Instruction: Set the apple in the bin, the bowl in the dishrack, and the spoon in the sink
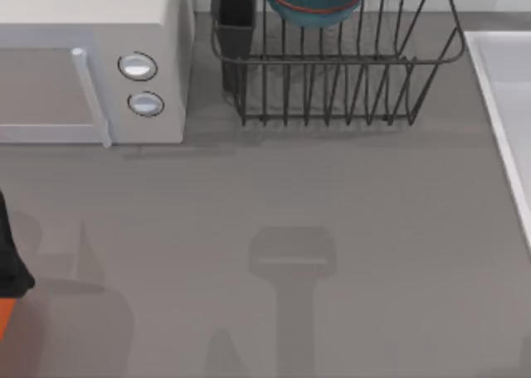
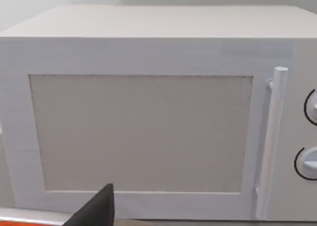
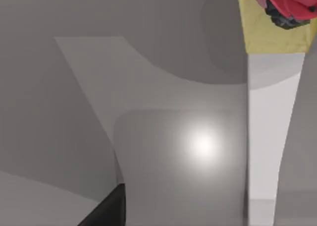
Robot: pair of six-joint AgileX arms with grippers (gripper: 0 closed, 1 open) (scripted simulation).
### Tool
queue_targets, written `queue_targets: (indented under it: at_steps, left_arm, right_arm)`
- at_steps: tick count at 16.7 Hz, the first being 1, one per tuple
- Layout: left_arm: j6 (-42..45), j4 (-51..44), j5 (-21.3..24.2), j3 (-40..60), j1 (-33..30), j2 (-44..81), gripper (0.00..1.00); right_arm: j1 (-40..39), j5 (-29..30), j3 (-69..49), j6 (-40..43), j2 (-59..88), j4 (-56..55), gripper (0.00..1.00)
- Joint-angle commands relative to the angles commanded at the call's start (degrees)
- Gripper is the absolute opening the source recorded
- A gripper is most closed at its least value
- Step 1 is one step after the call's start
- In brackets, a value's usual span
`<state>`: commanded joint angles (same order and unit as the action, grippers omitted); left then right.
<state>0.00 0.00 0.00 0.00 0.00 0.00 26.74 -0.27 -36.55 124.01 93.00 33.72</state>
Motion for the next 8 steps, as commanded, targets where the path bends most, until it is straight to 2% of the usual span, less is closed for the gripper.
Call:
queue_targets:
  at_steps: [1,8]
  left_arm:
    - [0.0,0.0,0.0,0.0,0.0,0.0,1.0]
    - [0.0,0.0,0.0,0.0,0.0,0.0,1.0]
  right_arm:
    - [0.0,0.0,0.0,0.0,0.0,0.0,1.0]
    - [0.0,0.0,0.0,0.0,0.0,0.0,0.47]
